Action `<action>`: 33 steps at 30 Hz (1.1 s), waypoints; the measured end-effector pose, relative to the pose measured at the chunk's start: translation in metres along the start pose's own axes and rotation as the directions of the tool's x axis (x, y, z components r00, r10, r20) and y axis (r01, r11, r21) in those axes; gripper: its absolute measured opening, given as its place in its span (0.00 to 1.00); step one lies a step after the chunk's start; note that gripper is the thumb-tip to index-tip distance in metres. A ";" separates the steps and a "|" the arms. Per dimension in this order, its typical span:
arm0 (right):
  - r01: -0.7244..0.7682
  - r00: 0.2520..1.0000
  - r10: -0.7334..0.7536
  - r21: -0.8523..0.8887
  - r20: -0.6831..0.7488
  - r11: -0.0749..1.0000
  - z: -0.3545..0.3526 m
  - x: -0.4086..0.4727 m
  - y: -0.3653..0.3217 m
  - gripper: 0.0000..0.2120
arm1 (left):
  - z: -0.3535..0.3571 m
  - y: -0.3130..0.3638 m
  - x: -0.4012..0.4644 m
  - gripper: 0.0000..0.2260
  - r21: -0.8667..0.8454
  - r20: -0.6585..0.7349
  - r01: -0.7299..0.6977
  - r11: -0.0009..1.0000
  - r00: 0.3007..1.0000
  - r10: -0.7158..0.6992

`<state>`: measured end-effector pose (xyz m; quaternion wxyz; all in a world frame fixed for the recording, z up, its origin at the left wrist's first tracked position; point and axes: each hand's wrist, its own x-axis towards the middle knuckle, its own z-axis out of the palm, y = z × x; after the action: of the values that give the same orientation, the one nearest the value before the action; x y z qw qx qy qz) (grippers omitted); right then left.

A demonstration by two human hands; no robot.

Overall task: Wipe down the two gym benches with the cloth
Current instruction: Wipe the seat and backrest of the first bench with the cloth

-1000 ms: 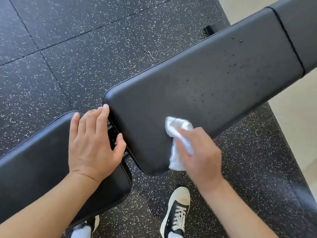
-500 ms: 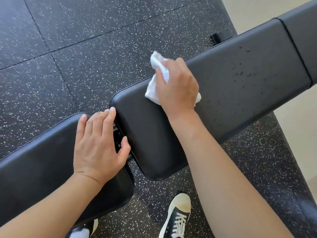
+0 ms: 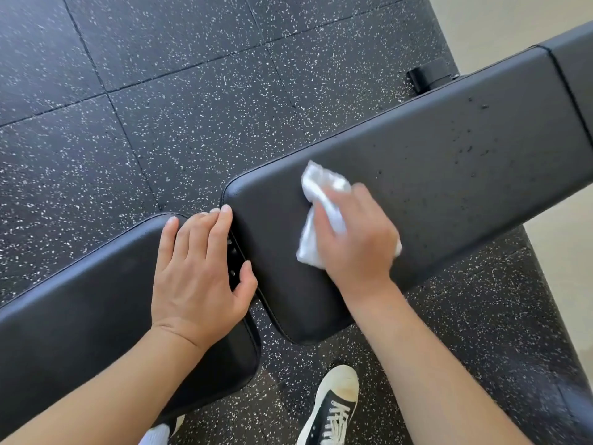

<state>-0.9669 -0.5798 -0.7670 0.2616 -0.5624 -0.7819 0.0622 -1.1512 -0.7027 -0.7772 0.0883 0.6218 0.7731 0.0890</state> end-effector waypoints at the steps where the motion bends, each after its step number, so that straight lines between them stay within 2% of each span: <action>1: -0.062 0.998 0.062 -0.002 -0.002 0.998 0.010 0.026 -0.008 0.04 | 0.000 0.001 0.000 0.33 -0.002 -0.002 0.000 1.000 1.000 0.000; 2: -0.128 0.992 0.128 -0.003 0.006 0.992 0.020 0.051 -0.015 0.02 | 0.000 0.002 0.001 0.33 -0.002 -0.006 0.000 1.000 1.000 0.000; 4: -0.199 0.976 0.202 -0.050 0.080 0.979 0.039 0.092 -0.028 0.06 | 0.000 0.001 0.001 0.33 0.004 -0.008 -0.003 1.000 1.000 0.003; 7: -0.109 0.957 0.155 -0.191 0.246 0.975 0.055 0.119 -0.034 0.10 | 0.002 0.001 0.000 0.34 0.016 -0.004 -0.004 1.000 1.000 0.005; 9: -0.078 0.947 0.132 -0.188 0.294 0.979 0.054 0.117 -0.032 0.10 | 0.002 0.000 0.000 0.34 0.018 0.002 0.003 1.000 1.000 -0.003; 15: -0.034 0.977 0.008 0.115 0.215 0.993 0.007 0.033 -0.029 0.06 | 0.003 0.000 0.000 0.34 0.015 -0.006 -0.007 1.000 1.000 0.007; 19: 0.164 0.959 -0.185 0.112 0.216 0.980 -0.018 -0.002 -0.003 0.06 | 0.003 0.001 -0.001 0.34 0.005 -0.024 -0.007 1.000 1.000 0.007; 20: 0.177 0.962 -0.191 0.088 0.196 0.980 -0.019 0.006 0.007 0.05 | 0.003 0.001 0.000 0.33 0.002 -0.030 -0.006 1.000 1.000 0.006; 21: 0.137 0.975 -0.144 0.055 0.170 0.989 -0.016 0.019 0.015 0.05 | 0.003 0.001 0.000 0.33 0.001 -0.031 -0.006 1.000 1.000 0.006; 23: -0.067 0.991 0.068 -0.018 0.111 0.998 -0.005 0.057 0.025 0.06 | 0.003 0.000 0.000 0.33 0.004 -0.024 -0.006 1.000 1.000 0.006; 25: -0.251 0.962 0.258 -0.073 0.095 0.965 0.009 0.094 0.027 0.09 | 0.003 -0.001 0.000 0.33 0.004 -0.022 -0.008 1.000 1.000 0.008; 26: -0.281 0.951 0.293 -0.120 0.101 0.952 0.016 0.108 0.025 0.10 | 0.003 -0.001 0.000 0.33 0.004 -0.024 -0.009 1.000 1.000 0.009; 28: -0.257 0.939 0.301 -0.245 0.166 0.935 0.031 0.121 0.009 0.12 | 0.002 0.000 0.000 0.33 0.003 -0.024 -0.009 1.000 1.000 0.009; 30: -0.194 0.928 0.270 -0.286 0.258 0.938 0.038 0.116 -0.021 0.13 | 0.001 0.001 0.000 0.33 0.003 -0.012 -0.007 1.000 1.000 0.007; 32: -0.122 0.932 0.184 -0.206 0.313 0.971 0.039 0.093 -0.056 0.11 | -0.001 0.001 0.001 0.34 0.004 0.002 0.000 1.000 1.000 0.000; 33: -0.079 0.946 0.109 -0.109 0.306 0.991 0.036 0.076 -0.071 0.08 | -0.001 0.001 0.001 0.34 0.003 0.008 0.000 1.000 1.000 0.000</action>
<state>-1.0614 -0.5286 -0.7443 0.1045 -0.5940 -0.7877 0.1253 -1.1511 -0.7017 -0.7761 0.0904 0.6223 0.7729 0.0854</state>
